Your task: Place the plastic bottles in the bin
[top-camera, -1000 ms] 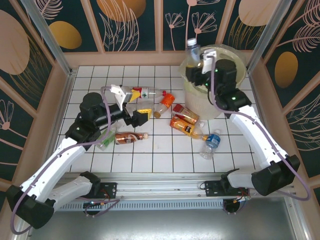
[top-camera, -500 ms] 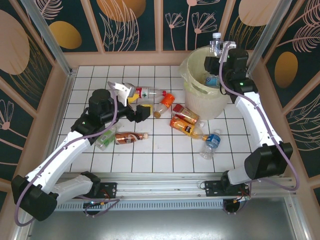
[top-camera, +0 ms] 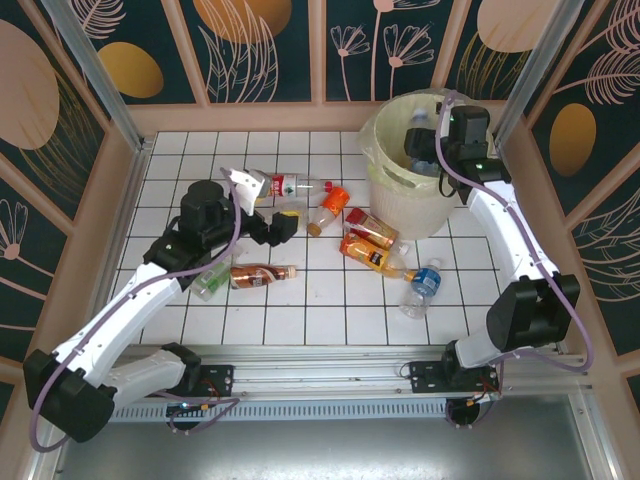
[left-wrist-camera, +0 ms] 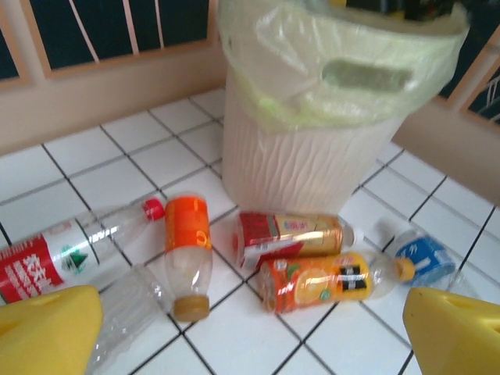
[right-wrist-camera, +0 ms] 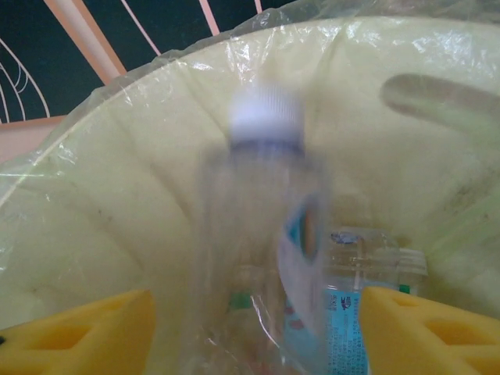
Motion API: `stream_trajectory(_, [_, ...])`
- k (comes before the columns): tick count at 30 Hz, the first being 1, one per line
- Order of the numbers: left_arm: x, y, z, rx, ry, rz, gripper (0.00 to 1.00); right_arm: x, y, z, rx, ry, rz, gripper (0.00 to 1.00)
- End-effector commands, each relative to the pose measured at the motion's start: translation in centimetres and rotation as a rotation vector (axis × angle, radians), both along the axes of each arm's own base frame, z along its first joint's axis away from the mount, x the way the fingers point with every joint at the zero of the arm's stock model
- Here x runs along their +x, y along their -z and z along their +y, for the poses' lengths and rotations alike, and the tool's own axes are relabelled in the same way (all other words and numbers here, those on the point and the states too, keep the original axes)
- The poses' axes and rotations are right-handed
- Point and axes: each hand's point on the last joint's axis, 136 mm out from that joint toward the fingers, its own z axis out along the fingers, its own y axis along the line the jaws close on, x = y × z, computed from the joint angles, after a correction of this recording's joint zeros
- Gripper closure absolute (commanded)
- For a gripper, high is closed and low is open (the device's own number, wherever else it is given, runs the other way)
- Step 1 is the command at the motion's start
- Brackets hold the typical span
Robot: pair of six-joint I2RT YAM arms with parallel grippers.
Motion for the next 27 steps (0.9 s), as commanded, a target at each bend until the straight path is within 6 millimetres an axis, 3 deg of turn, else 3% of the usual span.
stream_trajectory(1, [0.2, 0.8, 0.3, 0.085, 0.017, 0.0, 0.01, -0.7, -1.3, -0.1, 0.029, -0.002, -0.025, 0.23])
stream_trajectory(7, [-0.1, 1.8, 0.4, 0.13, 0.043, -0.012, 0.01, -2.2, -3.0, -0.2, 0.05, -0.011, -0.071, 0.14])
stream_trajectory(9, [-0.1, 1.7, 0.6, 0.144, 0.041, -0.028, 0.01, -3.4, -3.8, 0.3, 0.072, -0.047, -0.104, 0.13])
stream_trajectory(12, [-0.2, 3.3, 1.0, 0.181, 0.032, -0.016, 0.01, -5.6, -4.4, 1.1, 0.112, -0.104, -0.14, 0.11])
stream_trajectory(19, [-0.4, 5.2, 1.8, 0.263, 0.022, 0.046, 0.01, -13.0, -2.7, 4.8, 0.186, -0.292, -0.126, 0.11])
stream_trajectory(21, [-0.2, 4.8, 2.1, 0.281, 0.004, 0.058, 0.02, -15.6, -2.6, 6.2, 0.194, -0.372, -0.124, 0.1])
stream_trajectory(27, [-0.2, 7.4, 3.9, 0.381, -0.074, 0.187, 0.01, -22.9, -2.1, 9.1, 0.256, -0.578, -0.101, 0.09])
